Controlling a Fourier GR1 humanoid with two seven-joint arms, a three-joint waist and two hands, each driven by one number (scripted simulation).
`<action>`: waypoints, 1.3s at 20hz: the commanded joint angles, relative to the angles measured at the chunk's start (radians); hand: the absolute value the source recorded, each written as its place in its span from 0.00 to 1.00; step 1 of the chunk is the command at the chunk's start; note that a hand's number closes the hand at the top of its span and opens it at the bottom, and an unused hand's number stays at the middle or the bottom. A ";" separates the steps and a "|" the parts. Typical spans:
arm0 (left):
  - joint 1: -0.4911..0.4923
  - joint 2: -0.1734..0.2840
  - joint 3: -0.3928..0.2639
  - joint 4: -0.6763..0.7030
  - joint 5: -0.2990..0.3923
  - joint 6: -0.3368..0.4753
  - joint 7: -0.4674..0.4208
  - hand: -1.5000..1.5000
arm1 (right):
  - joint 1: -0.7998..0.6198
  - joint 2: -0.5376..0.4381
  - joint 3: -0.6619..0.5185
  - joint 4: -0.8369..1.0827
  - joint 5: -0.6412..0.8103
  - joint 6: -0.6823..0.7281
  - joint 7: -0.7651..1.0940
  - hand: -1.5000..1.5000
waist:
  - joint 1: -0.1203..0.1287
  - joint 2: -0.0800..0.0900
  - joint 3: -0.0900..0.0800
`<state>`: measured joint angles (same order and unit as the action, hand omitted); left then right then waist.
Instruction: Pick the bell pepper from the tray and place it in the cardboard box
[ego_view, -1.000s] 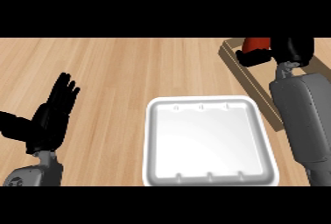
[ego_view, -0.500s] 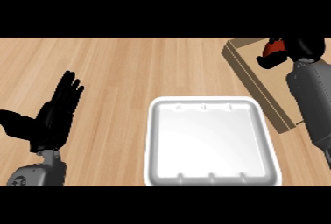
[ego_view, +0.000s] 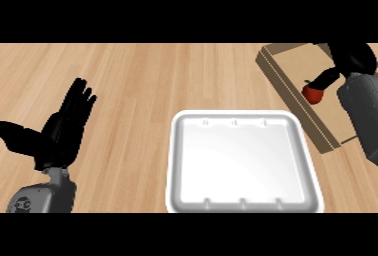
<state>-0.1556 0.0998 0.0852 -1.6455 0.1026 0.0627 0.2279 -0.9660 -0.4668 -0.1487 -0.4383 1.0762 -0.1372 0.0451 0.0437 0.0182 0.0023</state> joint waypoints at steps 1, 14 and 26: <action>-0.015 -0.028 -0.026 0.003 -0.027 0.032 0.009 0.50 | -0.003 0.030 -0.066 -0.010 -0.059 -0.178 -0.098 0.00 | -0.004 0.000 0.001; 0.001 -0.025 -0.012 0.018 -0.022 0.026 -0.018 0.50 | -0.098 0.032 -0.466 -0.012 -0.555 -0.071 -0.333 0.00 | -0.021 -0.008 0.001; 0.064 -0.024 -0.030 -0.017 -0.022 0.002 -0.028 0.50 | 0.061 -0.107 -0.636 0.081 -0.771 0.049 -0.599 0.00 | -0.014 -0.006 0.000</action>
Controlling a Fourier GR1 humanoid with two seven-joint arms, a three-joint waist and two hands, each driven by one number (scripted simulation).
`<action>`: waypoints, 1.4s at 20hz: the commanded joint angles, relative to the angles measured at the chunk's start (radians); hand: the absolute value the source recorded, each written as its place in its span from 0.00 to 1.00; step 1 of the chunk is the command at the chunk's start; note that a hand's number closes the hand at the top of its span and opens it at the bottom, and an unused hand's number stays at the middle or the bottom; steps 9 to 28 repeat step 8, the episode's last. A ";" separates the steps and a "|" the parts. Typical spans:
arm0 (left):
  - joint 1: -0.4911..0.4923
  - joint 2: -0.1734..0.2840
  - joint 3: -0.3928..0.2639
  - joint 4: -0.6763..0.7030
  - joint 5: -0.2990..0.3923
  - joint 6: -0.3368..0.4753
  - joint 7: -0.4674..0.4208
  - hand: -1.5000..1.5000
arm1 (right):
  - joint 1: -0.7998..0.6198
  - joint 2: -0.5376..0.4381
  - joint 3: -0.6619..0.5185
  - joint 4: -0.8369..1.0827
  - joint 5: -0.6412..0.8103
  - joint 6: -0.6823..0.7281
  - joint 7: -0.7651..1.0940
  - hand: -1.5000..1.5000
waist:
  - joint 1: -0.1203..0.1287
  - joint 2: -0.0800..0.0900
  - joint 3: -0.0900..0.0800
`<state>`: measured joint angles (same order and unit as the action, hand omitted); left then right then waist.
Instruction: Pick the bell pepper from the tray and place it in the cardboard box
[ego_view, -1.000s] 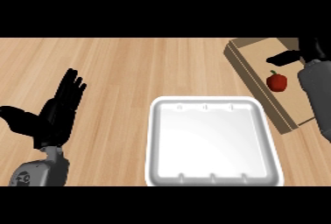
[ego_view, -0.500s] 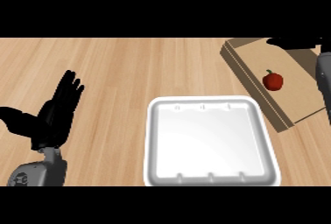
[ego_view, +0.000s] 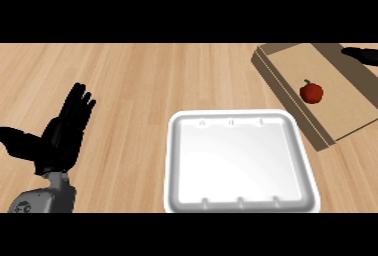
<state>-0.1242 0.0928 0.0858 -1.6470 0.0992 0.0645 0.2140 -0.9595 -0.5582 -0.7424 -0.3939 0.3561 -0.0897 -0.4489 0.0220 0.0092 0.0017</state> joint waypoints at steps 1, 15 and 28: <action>-0.070 0.006 0.026 0.060 0.000 0.020 0.009 0.50 | 0.041 -0.067 -0.042 0.021 -0.066 0.057 -0.057 0.00 | -0.009 0.000 0.000; 0.017 -0.003 -0.012 -0.055 -0.004 0.008 0.040 0.50 | 0.108 -0.119 -0.041 0.085 -0.107 0.085 -0.144 0.00 | 0.002 -0.001 0.000; 0.017 -0.003 -0.012 -0.055 -0.004 0.008 0.040 0.50 | 0.108 -0.119 -0.041 0.085 -0.107 0.085 -0.144 0.00 | 0.002 -0.001 0.000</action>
